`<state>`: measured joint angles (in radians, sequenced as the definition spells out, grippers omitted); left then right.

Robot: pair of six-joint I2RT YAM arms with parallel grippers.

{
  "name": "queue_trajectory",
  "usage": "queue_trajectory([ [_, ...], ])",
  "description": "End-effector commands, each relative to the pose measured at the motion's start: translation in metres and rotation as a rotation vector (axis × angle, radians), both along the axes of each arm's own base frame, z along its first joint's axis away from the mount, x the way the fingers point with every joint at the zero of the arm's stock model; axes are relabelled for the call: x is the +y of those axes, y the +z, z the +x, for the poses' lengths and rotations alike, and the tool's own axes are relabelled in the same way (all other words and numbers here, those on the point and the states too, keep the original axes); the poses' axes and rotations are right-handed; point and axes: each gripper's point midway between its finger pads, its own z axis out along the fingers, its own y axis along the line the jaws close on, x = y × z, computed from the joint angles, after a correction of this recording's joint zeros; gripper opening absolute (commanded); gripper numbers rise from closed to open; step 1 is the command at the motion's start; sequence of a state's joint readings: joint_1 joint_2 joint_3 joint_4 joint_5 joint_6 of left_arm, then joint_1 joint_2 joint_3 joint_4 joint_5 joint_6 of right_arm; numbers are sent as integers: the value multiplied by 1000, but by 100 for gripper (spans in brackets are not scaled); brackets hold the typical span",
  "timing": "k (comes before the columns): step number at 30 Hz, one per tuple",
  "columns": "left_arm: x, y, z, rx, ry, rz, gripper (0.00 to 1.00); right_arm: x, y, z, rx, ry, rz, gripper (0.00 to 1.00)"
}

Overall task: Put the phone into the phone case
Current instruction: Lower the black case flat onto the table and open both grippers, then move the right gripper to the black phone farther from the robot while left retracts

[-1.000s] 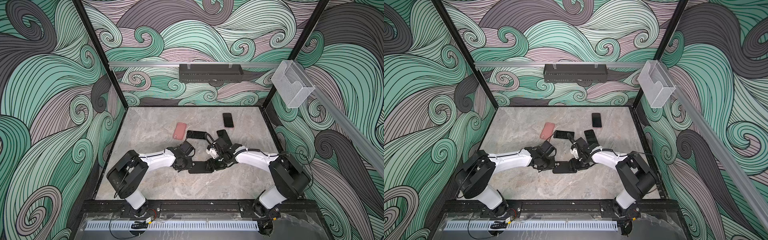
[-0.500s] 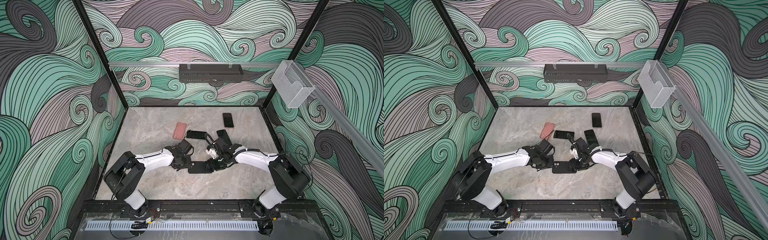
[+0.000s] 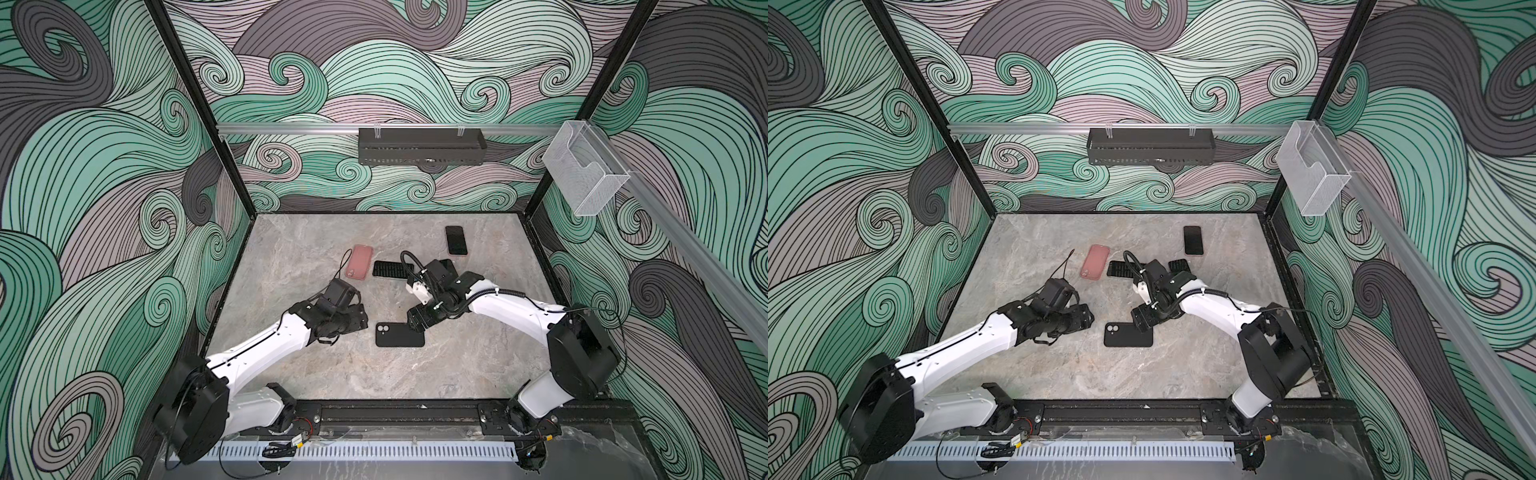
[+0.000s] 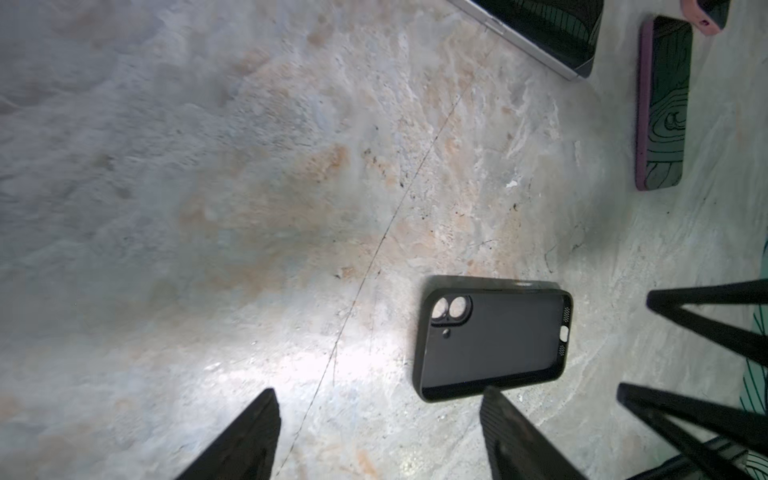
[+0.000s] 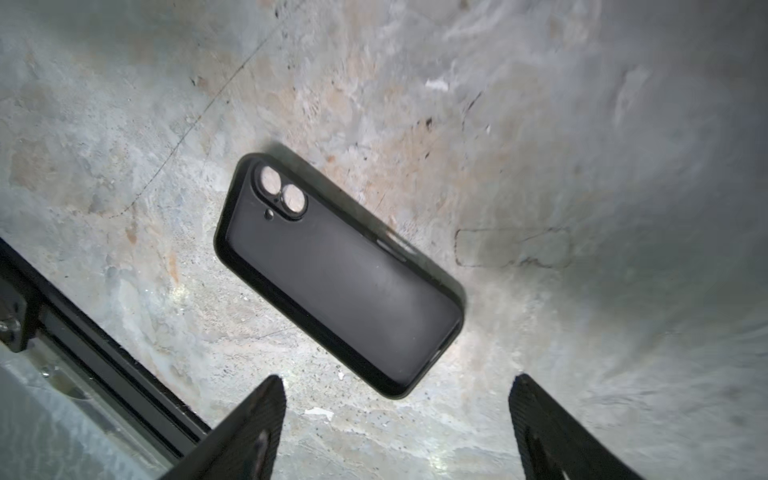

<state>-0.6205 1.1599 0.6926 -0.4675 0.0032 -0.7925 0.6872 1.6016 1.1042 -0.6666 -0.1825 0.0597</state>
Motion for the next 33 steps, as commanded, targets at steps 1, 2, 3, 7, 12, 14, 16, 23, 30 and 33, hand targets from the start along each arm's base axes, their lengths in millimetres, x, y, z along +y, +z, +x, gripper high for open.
queue_trajectory([
  [1,26,2,-8,-37,31,72,84,-8,9,20,-132,191,-130,98],
  [2,30,4,-9,-51,35,73,86,-6,10,25,-147,224,-139,100],
  [3,33,7,-12,-70,33,72,88,-2,12,31,-166,269,-148,100],
  [7,45,19,-19,-132,53,53,94,8,7,59,-180,384,-206,99],
  [12,56,19,-32,-122,78,48,94,19,4,95,-206,463,-240,100],
  [14,58,17,-36,-113,83,48,94,24,5,110,-227,479,-236,100],
  [16,59,15,-39,-108,85,41,94,28,2,125,-236,498,-228,100],
  [23,60,13,-42,-107,79,36,94,41,-5,163,-267,553,-180,100],
  [30,58,11,-45,-105,59,24,94,50,-15,189,-250,542,-141,100],
  [33,58,8,-47,-100,56,25,94,62,-11,189,-230,543,-60,100],
])
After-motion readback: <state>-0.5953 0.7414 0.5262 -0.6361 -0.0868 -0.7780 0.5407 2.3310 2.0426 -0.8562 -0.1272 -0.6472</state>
